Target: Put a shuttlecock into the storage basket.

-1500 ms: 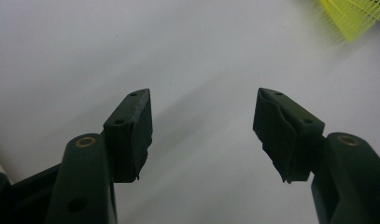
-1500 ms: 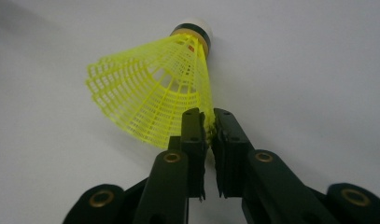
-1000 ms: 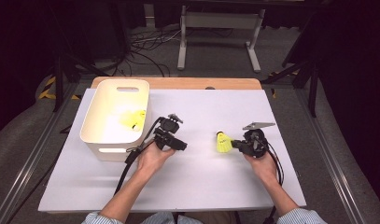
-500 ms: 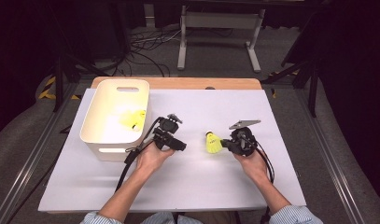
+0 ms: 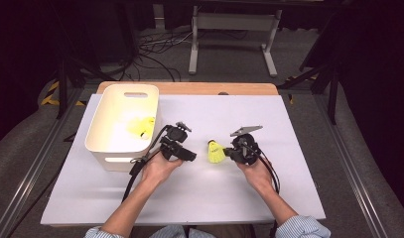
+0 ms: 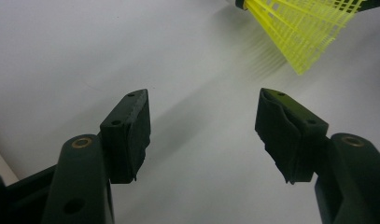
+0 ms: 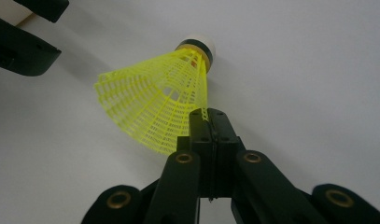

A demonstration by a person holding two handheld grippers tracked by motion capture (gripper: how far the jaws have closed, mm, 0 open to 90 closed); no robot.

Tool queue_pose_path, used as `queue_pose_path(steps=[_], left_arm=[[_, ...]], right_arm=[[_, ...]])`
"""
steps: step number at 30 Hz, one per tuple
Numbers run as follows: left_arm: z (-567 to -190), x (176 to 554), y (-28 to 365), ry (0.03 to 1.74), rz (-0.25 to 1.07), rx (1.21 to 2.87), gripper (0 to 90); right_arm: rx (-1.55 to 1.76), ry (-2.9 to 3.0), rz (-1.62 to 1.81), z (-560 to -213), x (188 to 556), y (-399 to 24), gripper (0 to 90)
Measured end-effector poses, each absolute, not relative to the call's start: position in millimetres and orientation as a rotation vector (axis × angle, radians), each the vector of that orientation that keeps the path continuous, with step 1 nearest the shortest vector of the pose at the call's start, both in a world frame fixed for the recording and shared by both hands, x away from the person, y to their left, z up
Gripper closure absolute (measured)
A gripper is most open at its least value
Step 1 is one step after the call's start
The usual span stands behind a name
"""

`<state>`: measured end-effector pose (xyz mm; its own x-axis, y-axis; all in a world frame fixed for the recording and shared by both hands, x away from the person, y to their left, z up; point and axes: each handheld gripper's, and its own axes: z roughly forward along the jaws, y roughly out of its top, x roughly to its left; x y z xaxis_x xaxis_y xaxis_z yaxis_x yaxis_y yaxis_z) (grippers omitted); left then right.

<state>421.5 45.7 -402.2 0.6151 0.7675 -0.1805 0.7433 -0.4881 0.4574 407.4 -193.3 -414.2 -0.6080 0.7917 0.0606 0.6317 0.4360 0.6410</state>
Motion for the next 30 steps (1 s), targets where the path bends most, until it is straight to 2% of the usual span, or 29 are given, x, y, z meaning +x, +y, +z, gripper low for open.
queue_pose_path(steps=[23, 30], left_arm=[[-406, 416, 39, 1.154, 0.028, 2.357, 37.8], [-410, 418, 36, 1.139, 0.018, 2.369, 41.2]], right_arm=[[1.237, 2.461, 0.888, -416, 414, -165, 90.0], [1.230, 2.477, 0.890, -416, 412, -159, 90.0]])
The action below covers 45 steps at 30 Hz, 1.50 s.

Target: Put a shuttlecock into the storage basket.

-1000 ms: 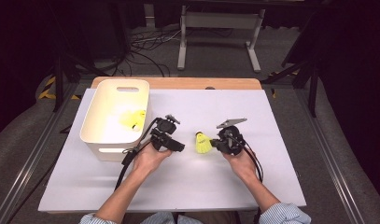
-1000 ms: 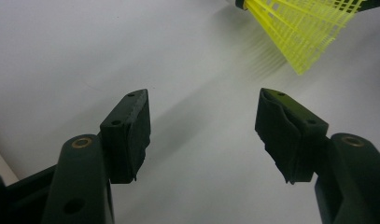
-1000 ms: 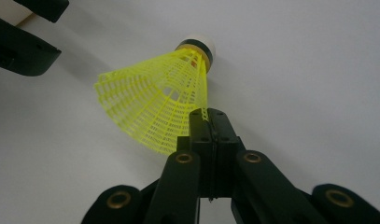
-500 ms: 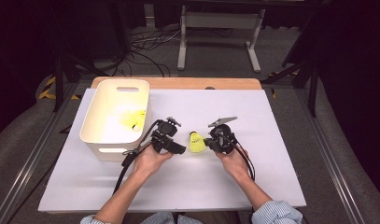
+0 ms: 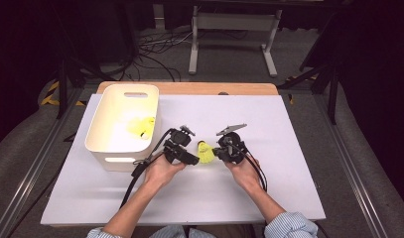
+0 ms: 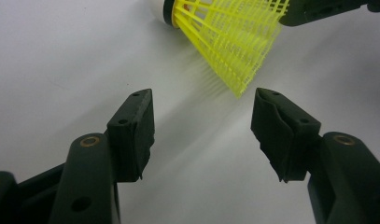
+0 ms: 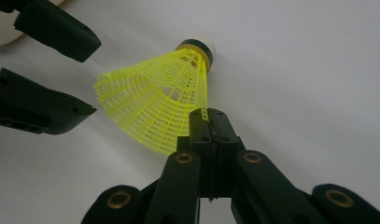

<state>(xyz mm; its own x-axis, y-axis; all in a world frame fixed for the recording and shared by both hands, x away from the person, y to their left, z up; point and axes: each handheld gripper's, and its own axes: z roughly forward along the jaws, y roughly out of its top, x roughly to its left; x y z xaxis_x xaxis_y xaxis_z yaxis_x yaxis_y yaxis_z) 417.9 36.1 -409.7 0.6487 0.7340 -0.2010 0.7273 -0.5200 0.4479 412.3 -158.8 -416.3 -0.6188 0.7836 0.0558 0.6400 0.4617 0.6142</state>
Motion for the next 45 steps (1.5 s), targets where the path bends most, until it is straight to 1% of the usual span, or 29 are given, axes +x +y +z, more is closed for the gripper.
queue_pose_path(steps=[5, 10, 14, 21, 26, 27, 30, 36, 39, 41, 43, 45], left_arm=[[-414, 421, 34, 1.147, 0.015, 2.377, 44.5], [-415, 422, 33, 1.149, 0.014, 2.378, 51.8], [-415, 423, 32, 1.149, -0.001, 2.364, 61.5], [-413, 424, 32, 1.144, 0.007, 2.348, 75.5], [-412, 424, 32, 1.146, 0.025, 2.354, 81.8], [-411, 425, 32, 1.144, 0.030, 2.353, 81.8], [-410, 424, 32, 1.147, 0.047, 2.356, 86.9], [-407, 426, 26, 1.170, 0.094, 2.379, 89.3], [-404, 429, 24, 1.174, 0.125, 2.381, 89.6], [-402, 430, 22, 1.185, 0.140, 2.373, 89.8], [-401, 429, 19, 1.194, 0.185, 2.392, 89.9], [-401, 430, 18, 1.204, 0.189, 2.404, 90.0]], right_arm=[[1.217, 2.489, 0.896, -416, 411, -156, 90.0], [1.208, 2.500, 0.916, -415, 409, -154, 90.0], [1.199, 2.509, 0.929, -415, 408, -152, 90.0], [1.196, 2.516, 0.937, -416, 407, -150, 90.0], [1.190, 2.511, 0.943, -416, 407, -151, 90.0], [1.190, 2.511, 0.943, -416, 407, -151, 90.0], [1.174, 2.506, 0.952, -414, 407, -151, 90.0], [1.183, 2.508, 0.956, -414, 406, -152, 88.3], [1.185, 2.497, 0.967, -413, 406, -153, 85.0], [1.188, 2.484, 0.979, -412, 405, -154, 80.8], [1.193, 2.470, 0.996, -412, 403, -156, 75.7], [1.193, 2.455, 0.999, -412, 401, -158, 67.8]])
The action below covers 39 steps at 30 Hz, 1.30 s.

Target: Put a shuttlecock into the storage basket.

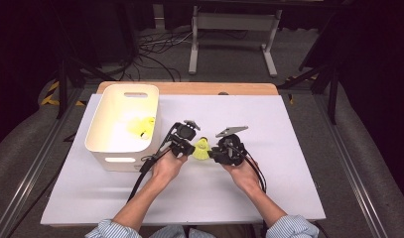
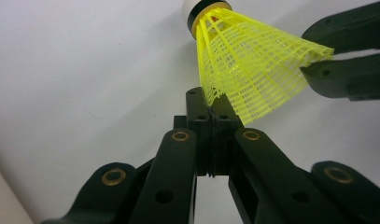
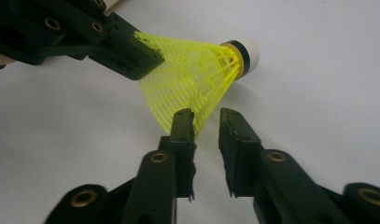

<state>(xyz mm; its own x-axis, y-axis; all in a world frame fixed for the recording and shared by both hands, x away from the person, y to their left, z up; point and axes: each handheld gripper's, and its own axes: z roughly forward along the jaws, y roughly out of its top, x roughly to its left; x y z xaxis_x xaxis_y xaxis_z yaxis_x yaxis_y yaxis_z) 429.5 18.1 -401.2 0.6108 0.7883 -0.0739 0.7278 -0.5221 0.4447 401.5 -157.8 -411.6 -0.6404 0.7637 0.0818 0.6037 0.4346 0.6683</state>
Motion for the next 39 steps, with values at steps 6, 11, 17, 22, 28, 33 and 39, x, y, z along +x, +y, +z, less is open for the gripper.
queue_pose_path(steps=[6, 11, 17, 22, 28, 33, 39], left_arm=[[-399, 431, 20, 1.221, 0.161, 2.396, 90.0], [-396, 431, 18, 1.215, 0.180, 2.419, 90.0], [-389, 429, 18, 1.210, 0.188, 2.433, 90.0], [-384, 428, 20, 1.217, 0.186, 2.428, 90.0], [-372, 425, 21, 1.226, 0.206, 2.443, 90.0], [-364, 425, 26, 1.225, 0.165, 2.432, 90.0], [-351, 422, 33, 1.213, 0.176, 2.426, 90.0]], right_arm=[[1.174, 2.399, 1.082, -406, 393, -173, 50.8], [1.131, 2.372, 1.092, -406, 387, -184, 42.4], [1.087, 2.299, 1.114, -407, 374, -211, 32.7], [1.065, 2.246, 1.149, -406, 366, -227, 27.4], [1.015, 2.210, 1.179, -406, 357, -241, 22.5], [1.014, 2.186, 1.201, -409, 351, -248, 20.8], [1.029, 2.149, 1.232, -412, 343, -257, 20.9]])
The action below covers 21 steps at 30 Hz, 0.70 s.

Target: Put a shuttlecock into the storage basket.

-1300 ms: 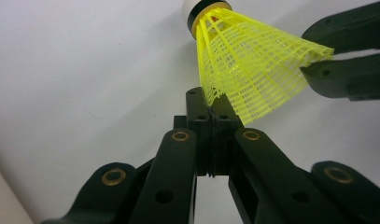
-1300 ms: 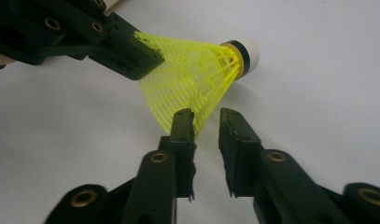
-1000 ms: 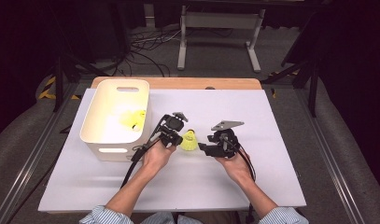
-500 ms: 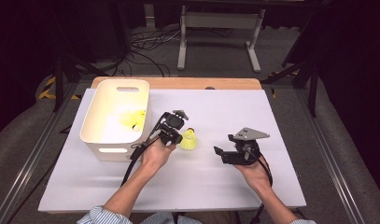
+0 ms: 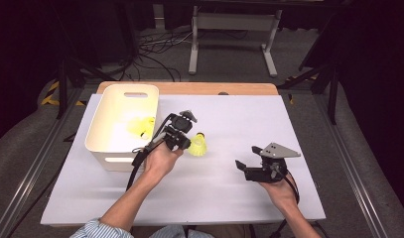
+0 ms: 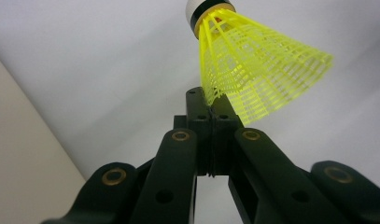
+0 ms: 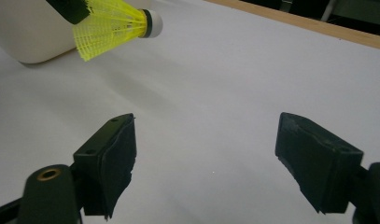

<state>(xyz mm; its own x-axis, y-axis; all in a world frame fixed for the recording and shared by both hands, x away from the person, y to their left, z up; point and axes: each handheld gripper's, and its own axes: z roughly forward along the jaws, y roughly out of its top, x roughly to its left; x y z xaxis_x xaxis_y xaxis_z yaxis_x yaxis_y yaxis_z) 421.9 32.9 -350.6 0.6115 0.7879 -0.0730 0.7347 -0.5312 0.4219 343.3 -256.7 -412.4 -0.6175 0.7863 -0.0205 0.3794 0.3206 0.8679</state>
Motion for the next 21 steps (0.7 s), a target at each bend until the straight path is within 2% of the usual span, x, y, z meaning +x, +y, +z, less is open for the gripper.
queue_pose_path(steps=[21], left_arm=[[-336, 425, 43, 1.224, 0.161, 2.404, 89.9]], right_arm=[[1.040, 2.039, 1.257, -427, 325, -287, 17.8]])
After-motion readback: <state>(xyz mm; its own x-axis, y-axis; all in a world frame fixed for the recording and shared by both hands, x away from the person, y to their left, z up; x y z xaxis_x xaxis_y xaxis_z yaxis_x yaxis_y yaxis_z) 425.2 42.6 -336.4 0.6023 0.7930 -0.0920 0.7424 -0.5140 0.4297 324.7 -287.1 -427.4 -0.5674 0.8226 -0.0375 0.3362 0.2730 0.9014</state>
